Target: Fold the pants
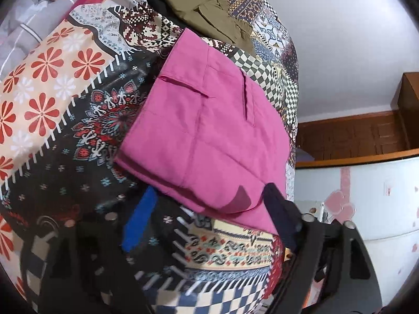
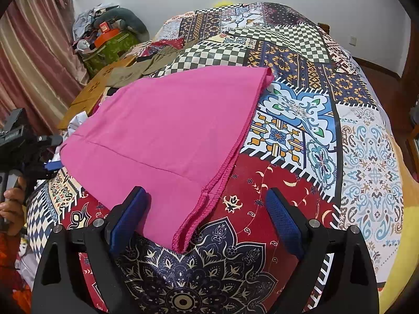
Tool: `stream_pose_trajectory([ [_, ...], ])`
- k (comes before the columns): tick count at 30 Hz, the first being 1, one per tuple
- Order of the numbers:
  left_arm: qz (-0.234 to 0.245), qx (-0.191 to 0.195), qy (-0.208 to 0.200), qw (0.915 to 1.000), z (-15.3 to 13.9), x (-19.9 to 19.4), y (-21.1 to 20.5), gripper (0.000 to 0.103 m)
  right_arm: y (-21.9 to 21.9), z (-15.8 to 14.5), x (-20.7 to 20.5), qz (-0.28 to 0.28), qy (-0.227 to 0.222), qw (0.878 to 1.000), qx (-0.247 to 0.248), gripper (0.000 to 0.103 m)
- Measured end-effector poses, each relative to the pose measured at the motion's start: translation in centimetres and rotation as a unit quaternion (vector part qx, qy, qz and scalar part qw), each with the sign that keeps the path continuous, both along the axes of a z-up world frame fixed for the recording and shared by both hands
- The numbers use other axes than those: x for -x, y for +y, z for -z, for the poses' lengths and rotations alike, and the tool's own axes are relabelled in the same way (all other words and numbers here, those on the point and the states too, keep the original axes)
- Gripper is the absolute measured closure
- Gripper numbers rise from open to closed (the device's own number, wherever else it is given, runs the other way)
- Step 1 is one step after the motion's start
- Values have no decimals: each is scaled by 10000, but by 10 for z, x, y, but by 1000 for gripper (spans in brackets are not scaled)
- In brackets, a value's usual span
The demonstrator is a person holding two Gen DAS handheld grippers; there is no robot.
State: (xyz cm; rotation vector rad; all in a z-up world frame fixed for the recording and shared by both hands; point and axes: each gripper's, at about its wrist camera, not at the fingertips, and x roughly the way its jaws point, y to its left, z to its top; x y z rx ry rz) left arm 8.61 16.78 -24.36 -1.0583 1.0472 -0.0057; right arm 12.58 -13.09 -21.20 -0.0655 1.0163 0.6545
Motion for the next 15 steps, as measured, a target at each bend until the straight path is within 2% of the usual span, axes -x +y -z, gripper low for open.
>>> stream_pose_trajectory([
  [2, 2, -75, 9, 10000, -1, 0, -4, 19, 0, 0, 0, -6, -5, 10000, -17, 11],
  [6, -95, 26, -149, 9998, 3, 4, 6, 21, -1, 1, 0, -33, -21, 10000, -38, 11],
  [9, -401, -141, -52, 9991, 12, 3, 21, 38, 0, 2, -1, -47, -16, 10000, -43, 10],
  [11, -484, -25, 22, 9988, 16, 0, 26, 41, 0, 2, -2, -62, -10, 10000, -38, 9],
  [12, -474, -107, 42, 9988, 14, -2, 27, 44, 0, 2, -2, -64, -14, 10000, -35, 9],
  [15, -357, -473, 88, 9982, 9, -11, 26, 68, 0, 3, -1, -59, -23, 10000, -59, 9],
])
